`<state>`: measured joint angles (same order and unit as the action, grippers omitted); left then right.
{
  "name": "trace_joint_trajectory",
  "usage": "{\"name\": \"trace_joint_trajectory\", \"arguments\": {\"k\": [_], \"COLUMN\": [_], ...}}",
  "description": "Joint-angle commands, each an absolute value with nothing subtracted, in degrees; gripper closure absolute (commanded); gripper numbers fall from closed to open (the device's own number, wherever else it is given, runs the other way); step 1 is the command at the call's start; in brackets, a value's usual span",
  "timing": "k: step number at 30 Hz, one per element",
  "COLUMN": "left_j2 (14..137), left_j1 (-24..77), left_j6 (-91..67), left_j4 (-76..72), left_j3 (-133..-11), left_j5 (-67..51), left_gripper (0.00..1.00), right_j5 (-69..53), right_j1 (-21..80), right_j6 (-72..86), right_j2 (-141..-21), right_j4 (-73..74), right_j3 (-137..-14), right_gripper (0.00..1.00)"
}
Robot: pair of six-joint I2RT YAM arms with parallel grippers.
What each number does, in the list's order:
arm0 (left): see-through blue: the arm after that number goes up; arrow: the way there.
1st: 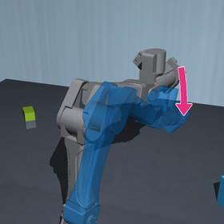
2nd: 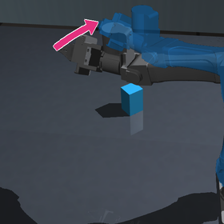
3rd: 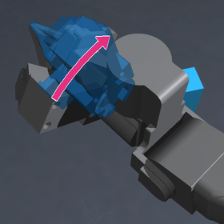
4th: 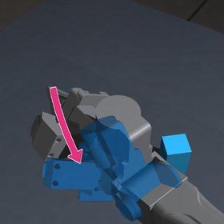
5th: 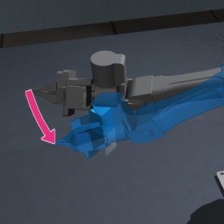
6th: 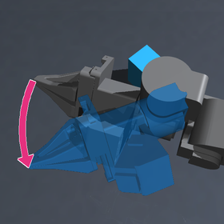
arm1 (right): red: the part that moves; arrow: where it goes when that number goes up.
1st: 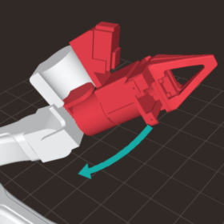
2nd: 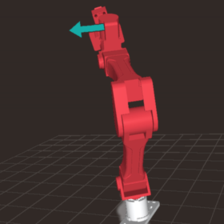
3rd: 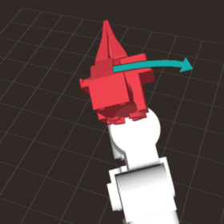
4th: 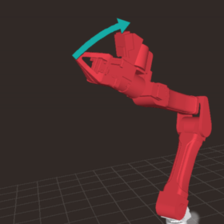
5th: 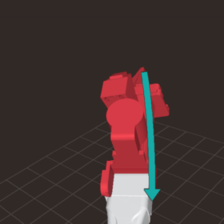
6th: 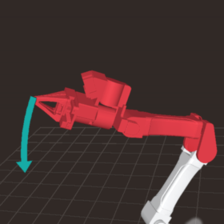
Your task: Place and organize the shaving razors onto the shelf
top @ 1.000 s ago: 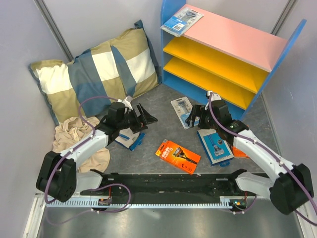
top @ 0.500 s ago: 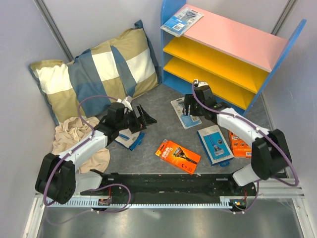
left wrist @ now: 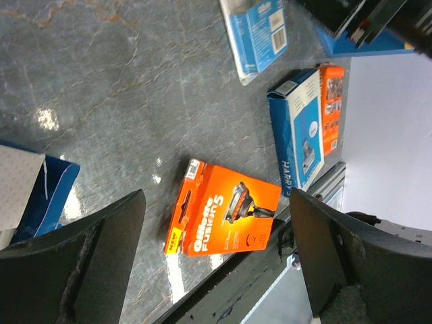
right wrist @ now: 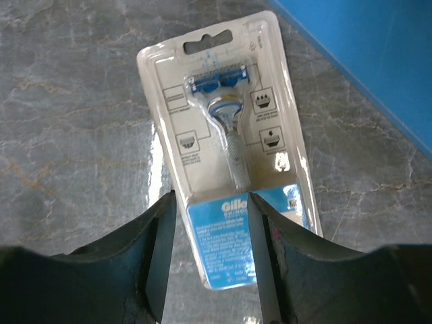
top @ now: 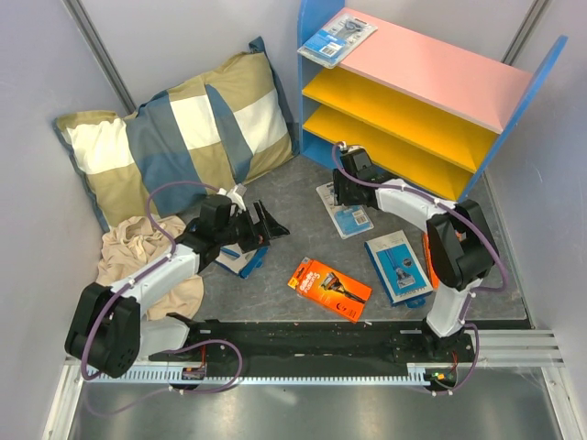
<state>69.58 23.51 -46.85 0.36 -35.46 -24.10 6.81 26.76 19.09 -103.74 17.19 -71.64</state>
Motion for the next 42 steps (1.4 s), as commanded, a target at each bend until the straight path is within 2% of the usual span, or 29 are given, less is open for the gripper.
{"name": "trace_joint_trajectory", "arguments": {"k": [1, 7, 11, 21, 24, 25, 28, 34, 42], "left_j2": [68.03, 67.41, 66.89, 66.36, 66.18, 66.09, 65.39, 64.78, 64.86], "left_j1": [23.64, 23.64, 23.73, 23.73, 23.64, 23.64, 23.64, 23.73, 23.64], "left_j6": [-44.56, -44.82, -44.82, -45.09, -45.18, -45.18, -45.44, -45.53, -45.44], "left_j4": [-0.35, -0.35, -0.35, -0.35, -0.35, -0.35, -0.35, 1.23, 1.58], "left_j3": [-34.19, -33.14, -32.35, -31.55, -31.29, -31.12, -30.94, -31.99, -35.06], "left_j5": [-25.22, -25.14, -24.96, -25.14, -25.14, -25.05, -25.05, -24.61, -25.31], "left_gripper": [0.07, 0.07, 0.07, 0.07, 0.07, 0.07, 0.07, 0.08, 0.08], "right_j5": [10.54, 11.51, 11.43, 10.20, 7.92, 7.48, 5.89, 3.70, 0.18], "right_j1": [26.72, 26.54, 26.37, 25.49, 25.58, 25.49, 25.49, 25.58, 25.49], "right_j6": [17.32, 16.61, 16.52, 16.70, 16.61, 16.61, 16.79, 16.17, 14.68], "right_j2": [-106.34, -110.12, -112.32, -116.54, -117.59, -117.60, -116.72, -112.86, -103.11], "right_j4": [16.44, 16.61, 16.61, 16.88, 16.96, 17.05, 16.53, 16.43, 17.31], "right_j3": [-75.58, -77.87, -78.66, -78.66, -78.93, -78.75, -78.05, -78.40, -78.31], "right_gripper": [0.46, 0.47, 0.60, 0.61, 0.73, 0.81, 0.90, 0.94, 0.95]}}
